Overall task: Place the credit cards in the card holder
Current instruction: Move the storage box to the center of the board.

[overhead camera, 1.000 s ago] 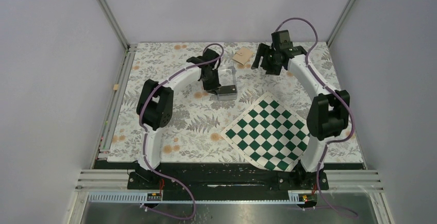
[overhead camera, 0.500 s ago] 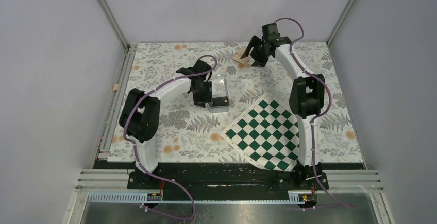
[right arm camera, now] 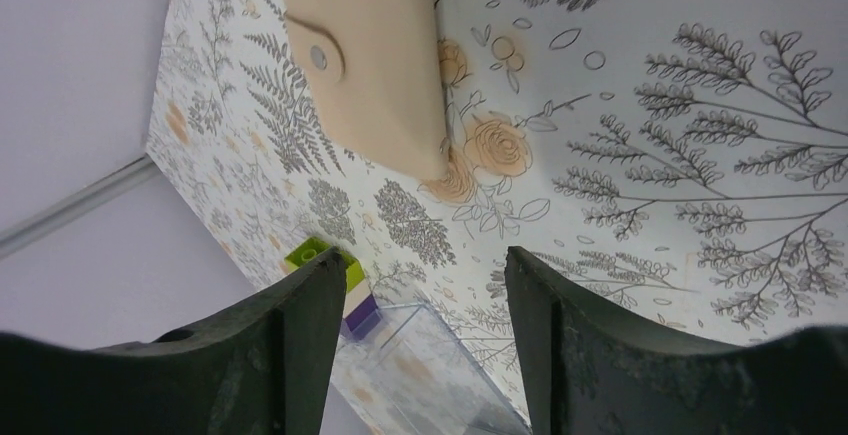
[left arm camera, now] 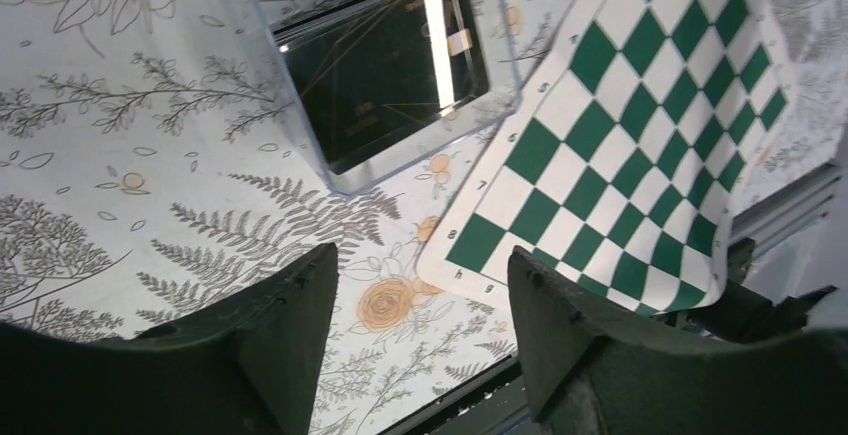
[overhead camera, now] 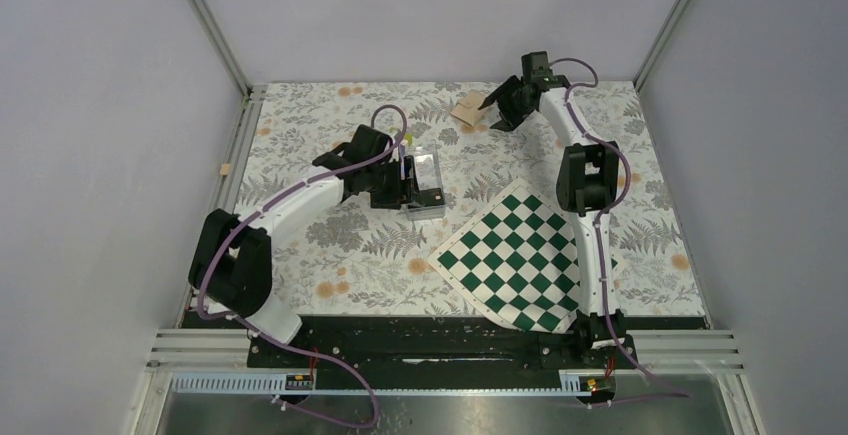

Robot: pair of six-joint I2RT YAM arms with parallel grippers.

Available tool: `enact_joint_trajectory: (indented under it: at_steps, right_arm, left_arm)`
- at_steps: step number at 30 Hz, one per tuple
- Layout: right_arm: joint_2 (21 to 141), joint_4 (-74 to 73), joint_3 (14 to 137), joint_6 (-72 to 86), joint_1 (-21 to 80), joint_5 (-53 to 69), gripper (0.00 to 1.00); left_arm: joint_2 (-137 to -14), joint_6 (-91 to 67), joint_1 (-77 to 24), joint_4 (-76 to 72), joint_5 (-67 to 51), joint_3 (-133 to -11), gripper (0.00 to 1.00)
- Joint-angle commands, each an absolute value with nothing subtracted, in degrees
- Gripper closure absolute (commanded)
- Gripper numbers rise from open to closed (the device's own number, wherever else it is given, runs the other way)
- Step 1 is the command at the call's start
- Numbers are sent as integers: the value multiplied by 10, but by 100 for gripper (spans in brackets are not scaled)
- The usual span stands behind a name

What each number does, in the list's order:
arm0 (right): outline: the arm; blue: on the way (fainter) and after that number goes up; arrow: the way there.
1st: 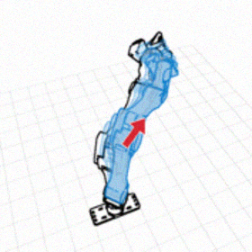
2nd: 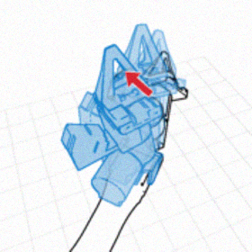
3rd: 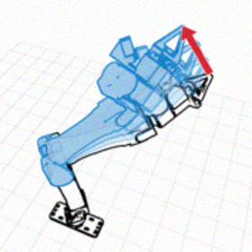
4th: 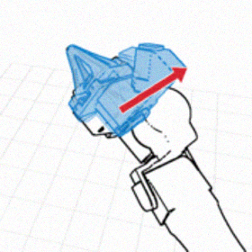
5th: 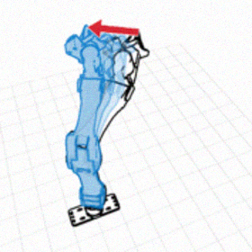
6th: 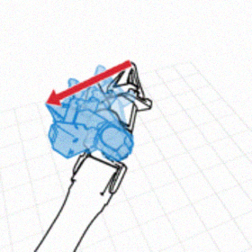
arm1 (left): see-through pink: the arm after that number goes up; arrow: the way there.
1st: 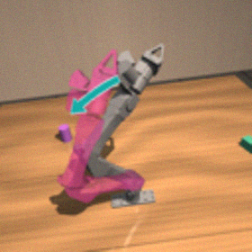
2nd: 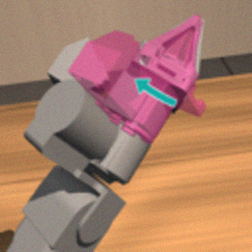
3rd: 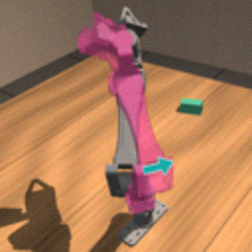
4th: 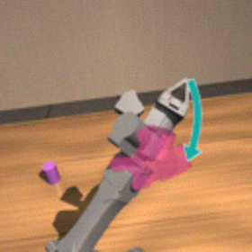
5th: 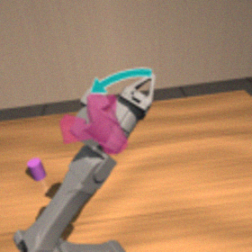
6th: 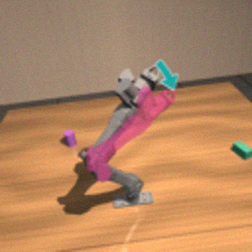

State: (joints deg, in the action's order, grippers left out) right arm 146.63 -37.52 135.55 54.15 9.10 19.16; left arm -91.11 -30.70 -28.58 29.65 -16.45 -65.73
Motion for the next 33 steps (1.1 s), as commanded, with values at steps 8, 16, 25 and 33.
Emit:
enact_joint_trajectory:
  at_steps: [8,16,25,33]
  right_arm:
    - [1527,-361,1430,626,86,237,37]
    - [1497,-360,1394,588,83,231,37]
    - [1489,-366,1400,550,85,212,38]
    - [1540,-363,1454,593,86,214,41]
  left_arm:
    - [-846,-307,-286,244,-188,-638,33]
    - [-898,-326,-286,226,-202,-683,30]
    - [-1009,-366,-286,211,-211,-803,30]
    - [-1014,-365,-285,208,-228,-807,30]
